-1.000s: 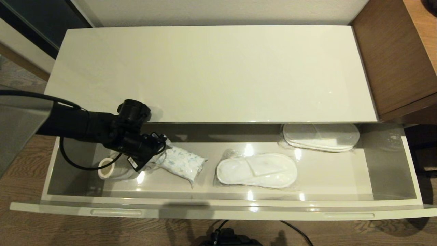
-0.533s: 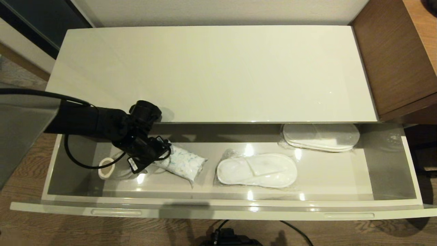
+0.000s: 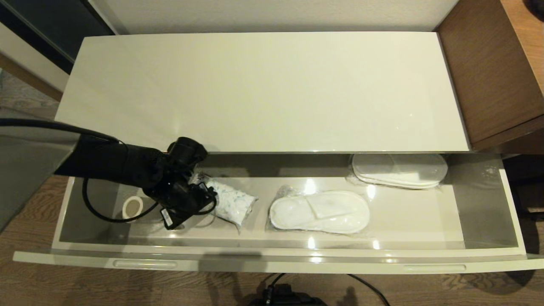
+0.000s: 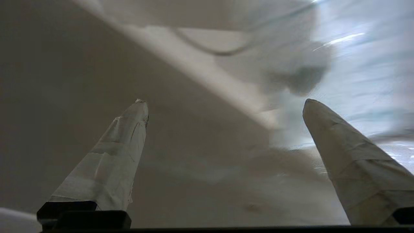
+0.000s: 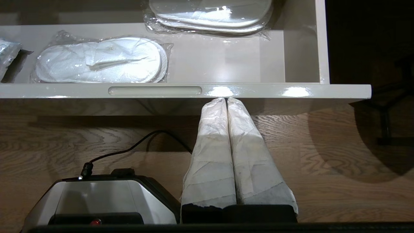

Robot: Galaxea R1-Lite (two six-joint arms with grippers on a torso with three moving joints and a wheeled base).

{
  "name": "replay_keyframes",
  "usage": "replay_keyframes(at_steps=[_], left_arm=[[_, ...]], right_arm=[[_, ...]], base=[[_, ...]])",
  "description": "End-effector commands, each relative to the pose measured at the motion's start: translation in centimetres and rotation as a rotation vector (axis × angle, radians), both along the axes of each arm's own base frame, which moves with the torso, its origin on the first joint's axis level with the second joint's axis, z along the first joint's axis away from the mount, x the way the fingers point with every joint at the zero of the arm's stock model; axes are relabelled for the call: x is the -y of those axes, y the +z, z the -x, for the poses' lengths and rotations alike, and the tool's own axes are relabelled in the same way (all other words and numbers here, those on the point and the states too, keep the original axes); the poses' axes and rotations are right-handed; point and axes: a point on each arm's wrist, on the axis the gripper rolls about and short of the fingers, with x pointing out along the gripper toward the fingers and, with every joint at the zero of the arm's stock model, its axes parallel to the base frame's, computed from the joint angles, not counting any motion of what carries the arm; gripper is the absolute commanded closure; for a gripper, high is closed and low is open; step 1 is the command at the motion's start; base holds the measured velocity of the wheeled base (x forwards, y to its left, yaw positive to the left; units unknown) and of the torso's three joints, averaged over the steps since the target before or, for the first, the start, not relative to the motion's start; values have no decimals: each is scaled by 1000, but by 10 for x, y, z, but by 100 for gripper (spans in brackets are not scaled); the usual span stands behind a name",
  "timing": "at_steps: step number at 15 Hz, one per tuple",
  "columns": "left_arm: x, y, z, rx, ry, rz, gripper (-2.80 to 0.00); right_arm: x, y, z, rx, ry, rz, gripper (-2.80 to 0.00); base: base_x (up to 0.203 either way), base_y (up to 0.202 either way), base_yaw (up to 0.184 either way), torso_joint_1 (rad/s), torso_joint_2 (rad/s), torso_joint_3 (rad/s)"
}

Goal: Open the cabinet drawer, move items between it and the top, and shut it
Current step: Take out the tissue from the drawer

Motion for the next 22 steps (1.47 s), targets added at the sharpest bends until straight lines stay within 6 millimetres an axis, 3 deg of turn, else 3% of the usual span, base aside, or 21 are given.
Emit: replay_keyframes(at_steps=[1,6,13,17,22], left_arm=[[-3,1,12,36,7,6,-280],[-7,15,24,74,7,3,-280],[1,-24,8,-25,10,-22,-280],[-2,-29,16,-56,17,-20,-280],[-2,-31,12,-23,21,-10,-280]], right_arm=[[0,0,0,-2,1,0,0],[0,0,0,-2,1,1,0],[0,0,0,-2,1,1,0],[0,0,0,-2,1,0,0],[0,0,0,-2,1,1,0]], base=[[0,0,0,0,0,0],[0,0,0,0,0,0],[0,0,0,0,0,0],[0,0,0,0,0,0],[0,0,0,0,0,0]])
